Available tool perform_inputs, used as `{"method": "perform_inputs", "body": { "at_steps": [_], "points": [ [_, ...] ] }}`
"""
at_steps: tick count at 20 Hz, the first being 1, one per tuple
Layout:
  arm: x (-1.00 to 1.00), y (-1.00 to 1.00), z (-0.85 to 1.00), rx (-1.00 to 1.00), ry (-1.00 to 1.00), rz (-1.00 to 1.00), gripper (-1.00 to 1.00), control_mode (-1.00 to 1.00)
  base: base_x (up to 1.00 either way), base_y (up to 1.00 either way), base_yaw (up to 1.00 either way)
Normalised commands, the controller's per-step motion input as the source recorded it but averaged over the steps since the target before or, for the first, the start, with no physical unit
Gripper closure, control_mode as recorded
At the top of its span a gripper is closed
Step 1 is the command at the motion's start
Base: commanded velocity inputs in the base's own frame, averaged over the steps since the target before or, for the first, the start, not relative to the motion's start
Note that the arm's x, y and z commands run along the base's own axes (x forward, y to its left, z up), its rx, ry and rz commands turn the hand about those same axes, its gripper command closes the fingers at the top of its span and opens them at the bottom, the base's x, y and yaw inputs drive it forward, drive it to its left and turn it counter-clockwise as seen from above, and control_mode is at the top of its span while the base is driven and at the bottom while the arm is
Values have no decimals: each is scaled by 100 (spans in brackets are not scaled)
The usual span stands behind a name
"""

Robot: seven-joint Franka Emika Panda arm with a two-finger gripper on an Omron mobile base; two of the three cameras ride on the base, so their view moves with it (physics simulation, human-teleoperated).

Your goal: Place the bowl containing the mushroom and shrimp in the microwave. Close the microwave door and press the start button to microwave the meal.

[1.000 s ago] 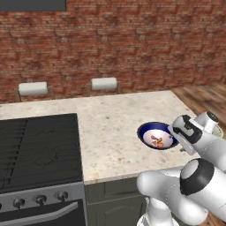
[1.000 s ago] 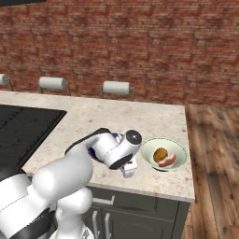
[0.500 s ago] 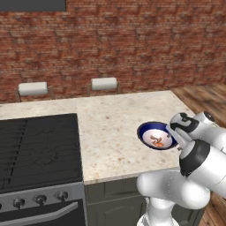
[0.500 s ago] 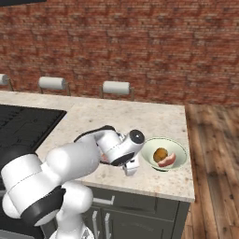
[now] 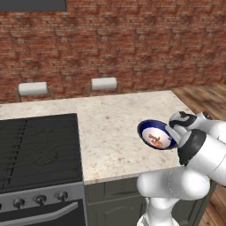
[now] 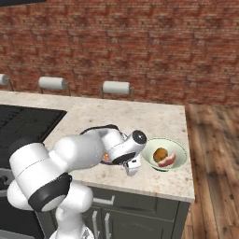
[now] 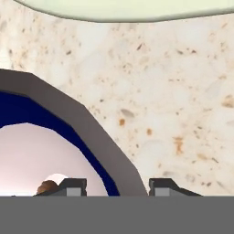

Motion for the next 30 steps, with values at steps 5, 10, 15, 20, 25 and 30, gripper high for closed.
{"method": "perform_inputs", "body": {
  "at_steps": [5, 10, 15, 20, 25, 30],
  "points": [
    [0, 1, 3, 0, 0, 0, 100, -100, 0, 0, 0],
    [-31, 20, 66, -3, -2, 8, 100, -100, 0, 0, 0],
    [-40, 38, 79, -9, -4, 14, 100, -100, 0, 0, 0],
    [-49, 43, 70, -13, 0, 18, 100, -100, 0, 0, 0],
    [-66, 33, 58, -4, 0, 18, 100, -100, 0, 0, 0],
    [-62, 12, 65, 0, -1, 15, 100, -100, 0, 0, 0]
  ]
}}
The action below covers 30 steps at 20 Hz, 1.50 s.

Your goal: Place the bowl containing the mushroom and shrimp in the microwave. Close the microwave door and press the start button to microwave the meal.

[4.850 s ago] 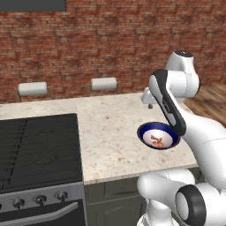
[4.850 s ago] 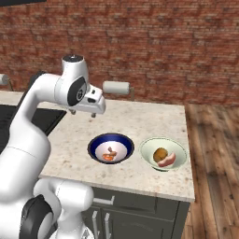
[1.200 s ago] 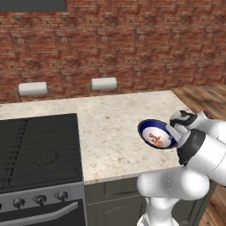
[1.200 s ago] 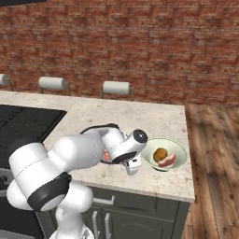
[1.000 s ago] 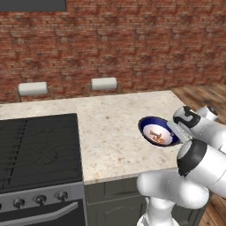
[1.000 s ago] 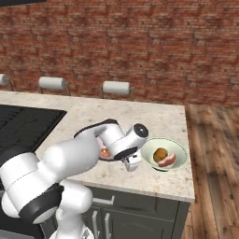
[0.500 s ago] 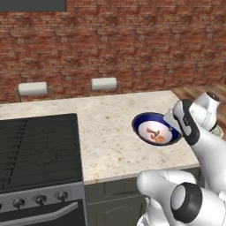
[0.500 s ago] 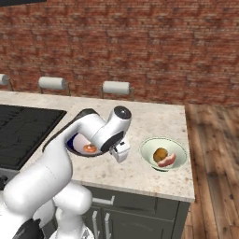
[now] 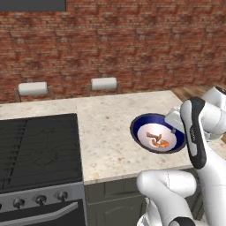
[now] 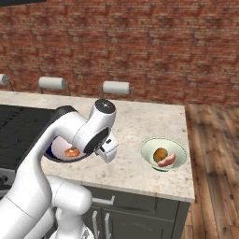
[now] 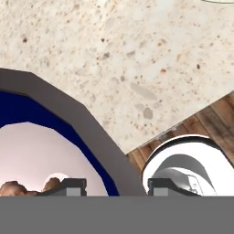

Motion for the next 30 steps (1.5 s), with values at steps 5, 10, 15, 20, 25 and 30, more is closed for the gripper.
{"method": "perform_inputs", "body": {
  "at_steps": [5, 10, 15, 20, 25, 30],
  "points": [
    [-24, 0, 49, 1, -2, 4, 100, -100, 0, 0, 0],
    [0, -2, 25, 0, 0, 0, 100, -100, 0, 0, 0],
    [2, 0, 2, 0, 0, 0, 100, -100, 0, 0, 0],
    [0, 0, 0, 0, 0, 0, 100, 100, 1, 0, 0],
    [0, 0, 0, 0, 0, 0, 100, 100, -8, -1, 0],
    [0, 0, 0, 0, 0, 0, 100, 100, -47, -10, 0]
  ]
}}
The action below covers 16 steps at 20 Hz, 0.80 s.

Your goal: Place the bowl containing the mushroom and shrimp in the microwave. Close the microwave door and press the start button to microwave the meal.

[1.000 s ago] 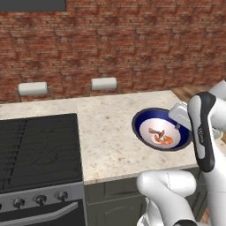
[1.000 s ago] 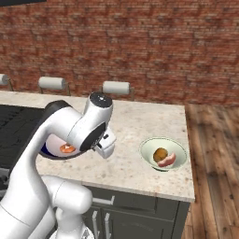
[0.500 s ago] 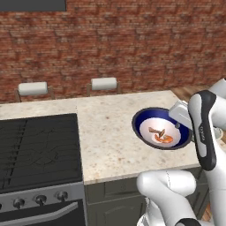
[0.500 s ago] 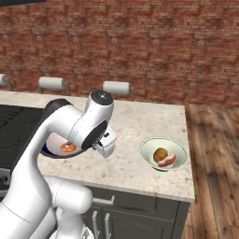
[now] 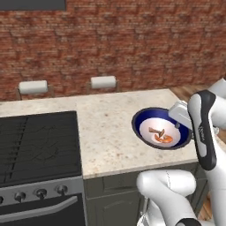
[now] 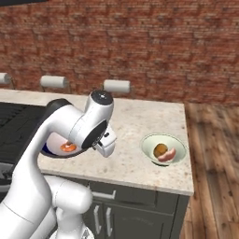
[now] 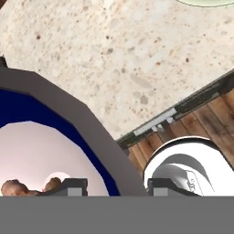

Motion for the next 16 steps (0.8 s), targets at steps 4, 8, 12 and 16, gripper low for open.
{"method": "perform_inputs", "body": {
  "at_steps": [4, 8, 12, 16],
  "points": [
    [0, 0, 0, 0, 0, 0, 100, 100, -65, -13, -8],
    [0, 0, 0, 0, 0, 0, 100, 100, -40, -26, -41],
    [0, 0, 0, 0, 0, 0, 100, 100, -27, -30, -62],
    [0, 0, 0, 0, 0, 0, 100, 100, -19, -22, -69]
  ]
}}
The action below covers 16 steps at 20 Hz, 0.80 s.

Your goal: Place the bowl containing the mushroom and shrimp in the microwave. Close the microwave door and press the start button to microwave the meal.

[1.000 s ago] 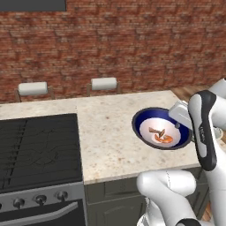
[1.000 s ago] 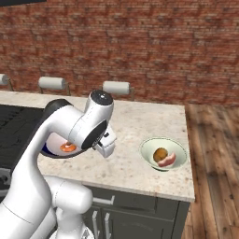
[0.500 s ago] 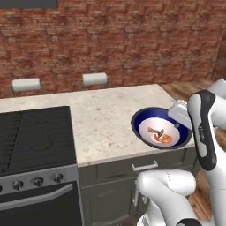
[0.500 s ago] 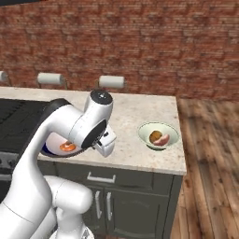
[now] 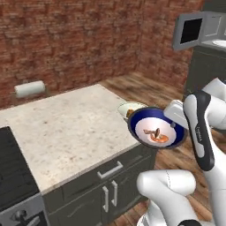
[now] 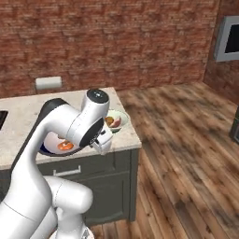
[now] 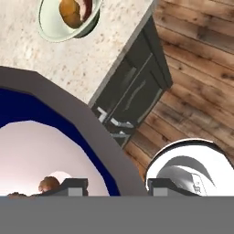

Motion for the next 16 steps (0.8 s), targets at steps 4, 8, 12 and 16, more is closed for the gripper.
{"method": "perform_inputs", "body": {
  "at_steps": [4, 8, 12, 16],
  "points": [
    [0, 0, 0, 0, 0, 0, 100, 100, -6, -19, -72],
    [0, 0, 0, 0, 0, 0, 100, 100, 3, -25, -69],
    [0, 0, 0, 0, 0, 0, 100, 100, 32, -42, -61],
    [0, 0, 0, 0, 0, 0, 100, 100, 43, -62, -57]
  ]
}}
